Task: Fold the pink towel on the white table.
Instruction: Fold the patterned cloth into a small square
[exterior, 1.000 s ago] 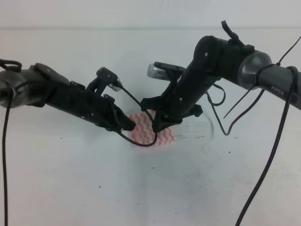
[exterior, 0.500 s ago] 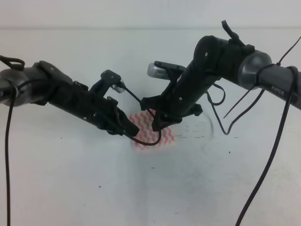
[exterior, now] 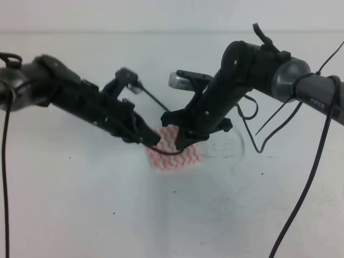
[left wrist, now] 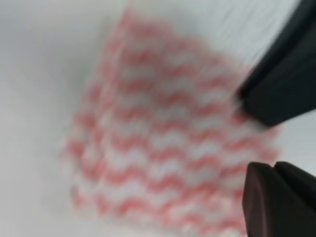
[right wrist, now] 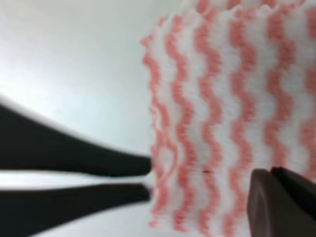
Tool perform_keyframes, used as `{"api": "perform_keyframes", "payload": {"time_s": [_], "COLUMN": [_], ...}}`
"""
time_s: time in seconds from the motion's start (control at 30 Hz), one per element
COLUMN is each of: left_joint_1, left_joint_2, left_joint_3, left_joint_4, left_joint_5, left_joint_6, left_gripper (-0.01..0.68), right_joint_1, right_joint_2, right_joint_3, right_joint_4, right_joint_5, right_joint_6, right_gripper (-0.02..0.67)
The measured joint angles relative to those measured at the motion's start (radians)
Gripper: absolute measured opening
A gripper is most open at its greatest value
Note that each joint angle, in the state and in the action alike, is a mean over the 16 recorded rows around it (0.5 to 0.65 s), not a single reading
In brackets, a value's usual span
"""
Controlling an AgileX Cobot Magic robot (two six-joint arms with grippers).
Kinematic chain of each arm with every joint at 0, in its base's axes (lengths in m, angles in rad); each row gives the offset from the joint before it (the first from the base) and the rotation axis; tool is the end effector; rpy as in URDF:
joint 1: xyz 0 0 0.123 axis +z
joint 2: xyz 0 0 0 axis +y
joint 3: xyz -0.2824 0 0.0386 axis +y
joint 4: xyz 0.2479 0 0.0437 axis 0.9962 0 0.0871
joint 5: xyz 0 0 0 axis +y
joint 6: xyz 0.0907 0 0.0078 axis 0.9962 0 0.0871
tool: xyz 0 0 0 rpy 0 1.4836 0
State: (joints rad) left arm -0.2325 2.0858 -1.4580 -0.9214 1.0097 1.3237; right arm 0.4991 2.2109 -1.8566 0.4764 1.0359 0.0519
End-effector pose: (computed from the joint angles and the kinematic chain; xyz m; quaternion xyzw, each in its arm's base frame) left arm 0.3911 -0.1557 0.1746 0.4630 0.8013 -0.3190 0.2044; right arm 0.3986 0.2582 0.2020 -0.1237 0.9595 0.2443 0.0657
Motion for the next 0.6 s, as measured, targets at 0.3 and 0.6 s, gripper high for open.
{"api": "perform_keyframes", "payload": {"time_s": [0.3,0.6], "left_joint_1": [-0.001,-0.004], "left_joint_2": [0.026,0.065], "left_joint_3": [-0.028,-0.028], "left_joint_4": [-0.021,0.032], "left_joint_5": [0.041,0.059], "left_joint_6": [-0.016,-0.067], "left_gripper": [0.0,0.0], "right_joint_1": [0.0,0.0], "right_joint_2": [-0.001,-0.002], "right_joint_3": [0.0,0.0], "right_joint_4": [-0.018,-0.019], "right_joint_5": [-0.001,-0.001], "right_joint_6": [0.002,0.002], "right_gripper": [-0.018,-0.018]}}
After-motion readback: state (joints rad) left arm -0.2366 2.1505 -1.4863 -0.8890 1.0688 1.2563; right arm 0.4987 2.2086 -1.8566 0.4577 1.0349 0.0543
